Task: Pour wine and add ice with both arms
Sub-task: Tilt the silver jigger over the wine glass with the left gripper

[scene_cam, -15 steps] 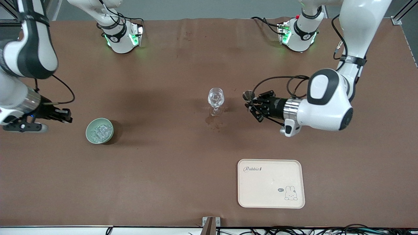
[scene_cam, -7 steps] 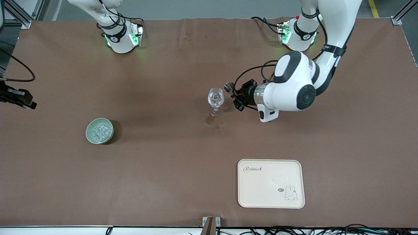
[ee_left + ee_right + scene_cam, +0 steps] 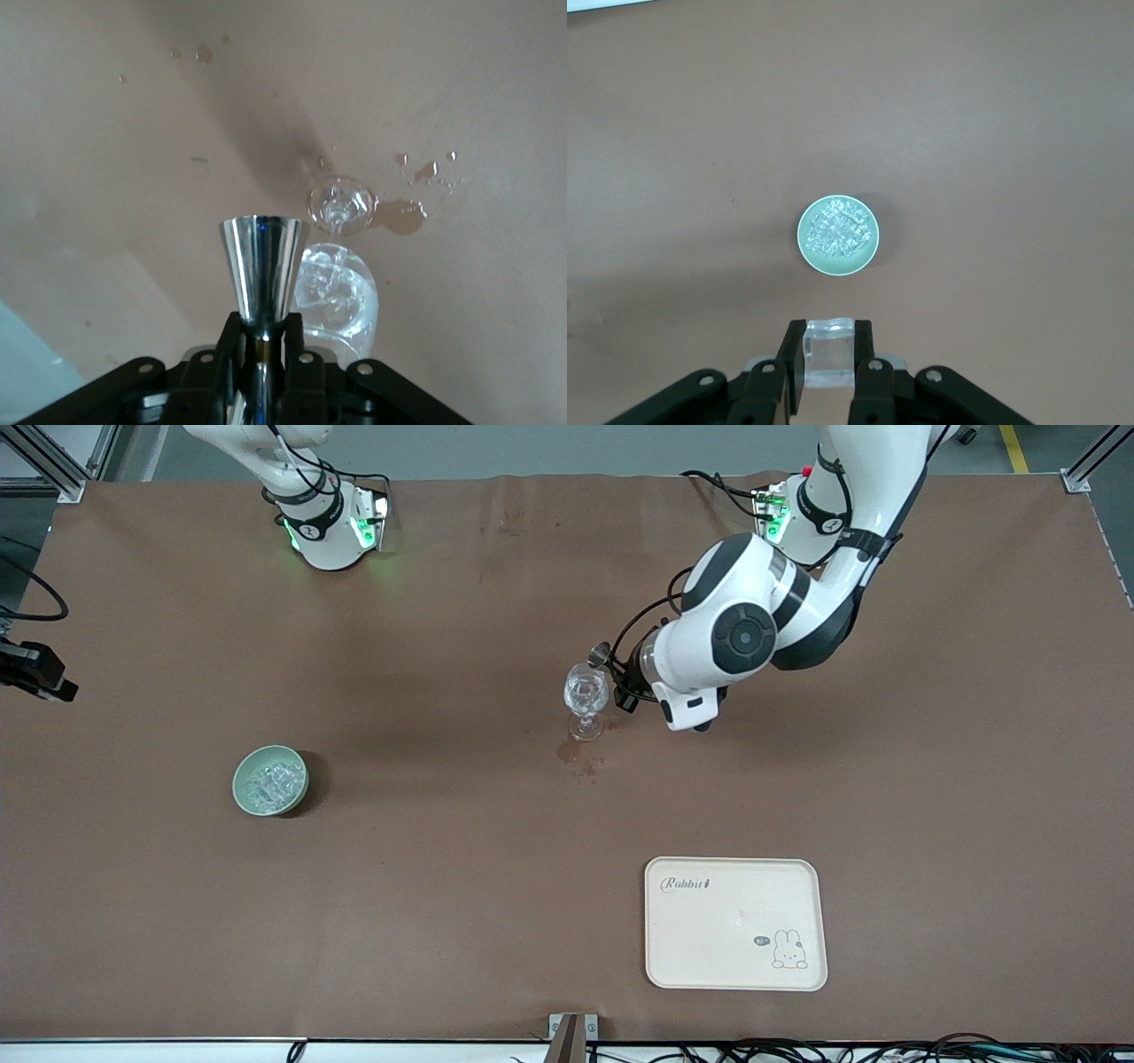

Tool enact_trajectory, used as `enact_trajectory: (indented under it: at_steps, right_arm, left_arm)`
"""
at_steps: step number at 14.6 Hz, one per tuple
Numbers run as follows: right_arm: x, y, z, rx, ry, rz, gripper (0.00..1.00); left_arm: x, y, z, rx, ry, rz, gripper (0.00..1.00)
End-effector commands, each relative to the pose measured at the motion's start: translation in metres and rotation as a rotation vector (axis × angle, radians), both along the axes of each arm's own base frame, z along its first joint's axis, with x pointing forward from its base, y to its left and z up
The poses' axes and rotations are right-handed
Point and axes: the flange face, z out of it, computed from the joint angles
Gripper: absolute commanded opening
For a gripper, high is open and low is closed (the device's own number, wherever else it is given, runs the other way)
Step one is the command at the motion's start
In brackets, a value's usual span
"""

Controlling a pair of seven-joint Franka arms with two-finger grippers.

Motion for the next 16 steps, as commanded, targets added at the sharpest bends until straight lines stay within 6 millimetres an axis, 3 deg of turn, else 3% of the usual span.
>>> enact_trajectory:
  at_steps: [1, 10, 16]
  right_arm:
    - [0.0, 0.002, 0.0, -0.002, 0.01, -0.01, 0.0]
    - [0.0, 0.001, -0.006, 0.001, 0.021, -0.022, 0.01]
    - [-0.001, 0.002, -0.006, 0.003, 0.025, -0.025, 0.01]
  left_arm:
    - [-0.003, -0.007, 0.018, 0.063, -0.067, 0.023, 0.01]
    - [-0.005, -0.03, 0.026, 0.212, -0.191, 0.103, 0.01]
    - [-0.025, -0.051, 0.018, 0.272, -0.243, 0.07, 0.01]
